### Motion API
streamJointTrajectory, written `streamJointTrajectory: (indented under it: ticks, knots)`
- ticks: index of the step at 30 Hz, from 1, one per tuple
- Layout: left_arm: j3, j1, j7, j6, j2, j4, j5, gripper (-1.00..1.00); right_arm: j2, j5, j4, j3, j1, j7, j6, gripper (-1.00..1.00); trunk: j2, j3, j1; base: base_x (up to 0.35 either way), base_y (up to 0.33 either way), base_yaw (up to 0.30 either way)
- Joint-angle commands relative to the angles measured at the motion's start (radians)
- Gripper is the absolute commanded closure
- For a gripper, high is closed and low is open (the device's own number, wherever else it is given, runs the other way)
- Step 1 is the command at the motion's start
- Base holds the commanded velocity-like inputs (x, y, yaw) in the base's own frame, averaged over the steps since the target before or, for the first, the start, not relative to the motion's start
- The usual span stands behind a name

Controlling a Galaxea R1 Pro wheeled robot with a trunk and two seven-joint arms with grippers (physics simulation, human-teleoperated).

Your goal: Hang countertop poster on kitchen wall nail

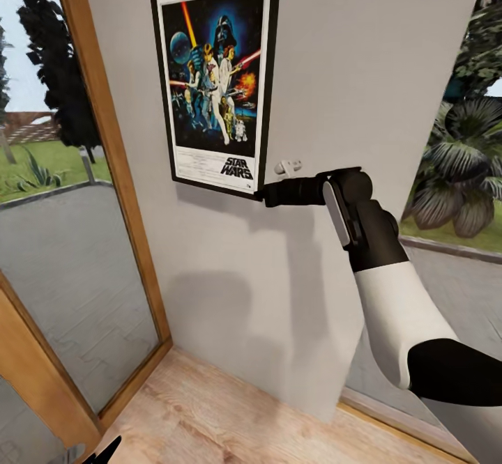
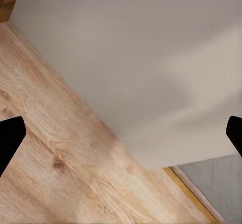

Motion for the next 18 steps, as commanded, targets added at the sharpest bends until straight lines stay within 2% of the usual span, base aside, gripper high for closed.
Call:
streamJointTrajectory:
  ticks: [1,7,14,18]
  knots:
    - [-0.008,-0.001,-0.001,-0.006,0.001,0.001,0.007,-1.0,0.0,-0.003,0.001,-0.001,-0.002,0.003,0.007,1.0,-0.002,-0.002,0.001,0.084,0.0,0.0]
    - [-0.008,-0.001,-0.001,-0.006,0.001,0.001,0.007,-1.0,0.0,-0.003,0.009,-0.001,-0.003,0.003,0.006,1.0,-0.002,-0.002,0.001,0.054,0.0,0.0]
    - [-0.008,-0.001,-0.001,-0.006,0.002,0.001,0.007,-1.0,0.0,-0.004,0.009,-0.001,-0.003,0.003,0.006,1.0,-0.002,-0.002,0.001,0.266,0.0,0.0]
    - [-0.008,-0.001,-0.002,-0.006,0.002,0.001,0.007,-1.0,0.0,-0.004,0.01,-0.001,-0.003,0.003,0.006,1.0,-0.002,-0.002,0.001,0.129,0.0,0.0]
